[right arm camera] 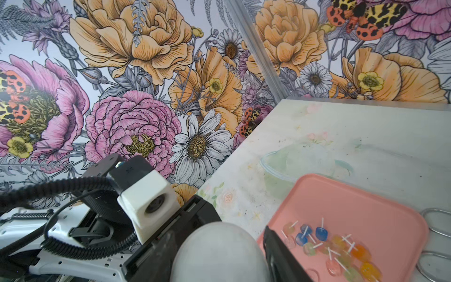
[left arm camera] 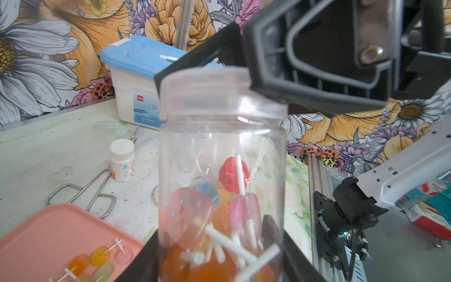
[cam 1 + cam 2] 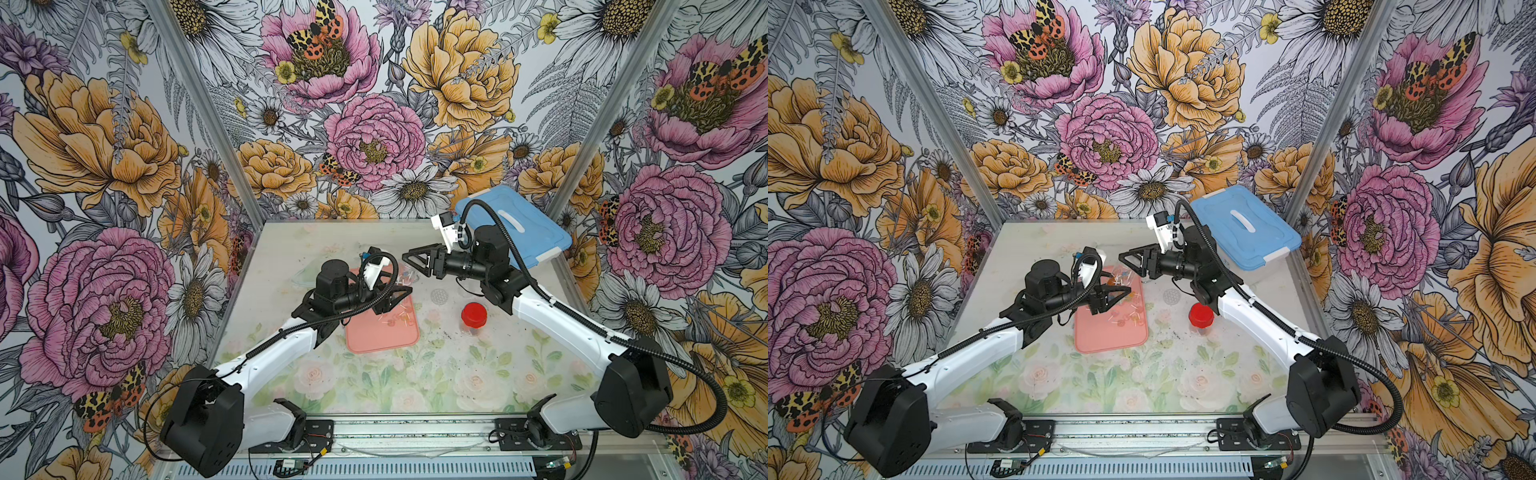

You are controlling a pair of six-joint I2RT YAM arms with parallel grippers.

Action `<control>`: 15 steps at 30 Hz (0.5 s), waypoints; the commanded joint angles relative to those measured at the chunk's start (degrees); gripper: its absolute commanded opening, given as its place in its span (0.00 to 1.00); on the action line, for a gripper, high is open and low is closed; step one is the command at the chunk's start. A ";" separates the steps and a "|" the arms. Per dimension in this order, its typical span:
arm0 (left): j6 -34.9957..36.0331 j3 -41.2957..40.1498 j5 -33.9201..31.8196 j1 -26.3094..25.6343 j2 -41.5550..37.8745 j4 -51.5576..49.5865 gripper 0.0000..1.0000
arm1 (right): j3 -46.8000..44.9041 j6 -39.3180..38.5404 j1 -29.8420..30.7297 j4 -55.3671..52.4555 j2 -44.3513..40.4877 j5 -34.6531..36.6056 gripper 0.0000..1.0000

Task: Pour the candies out of the jar
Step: Unscrew the lid from the jar.

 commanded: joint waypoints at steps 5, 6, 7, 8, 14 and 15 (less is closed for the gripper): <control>-0.73 3.94 7.14 -0.39 -0.67 5.49 0.00 | -0.62 0.33 0.57 1.72 -2.29 -8.77 0.30; -0.34 4.00 6.18 -0.39 -0.60 4.77 0.00 | -0.33 1.12 0.35 1.91 -2.18 -8.00 0.34; 0.04 4.06 5.19 -0.55 -0.60 4.01 0.00 | -0.18 1.92 0.16 2.34 -2.17 -7.46 0.38; 0.51 4.10 3.72 -0.80 -0.58 3.26 0.00 | 0.14 3.08 -0.26 2.69 -2.17 -6.50 0.45; 4.02 3.31 -9.53 -2.66 -1.47 -0.35 0.00 | 0.20 7.15 -4.40 3.53 -3.79 0.28 0.73; 4.47 3.10 -12.10 -3.00 -1.69 -0.80 0.00 | 0.21 7.82 -4.84 3.13 -3.97 1.44 0.74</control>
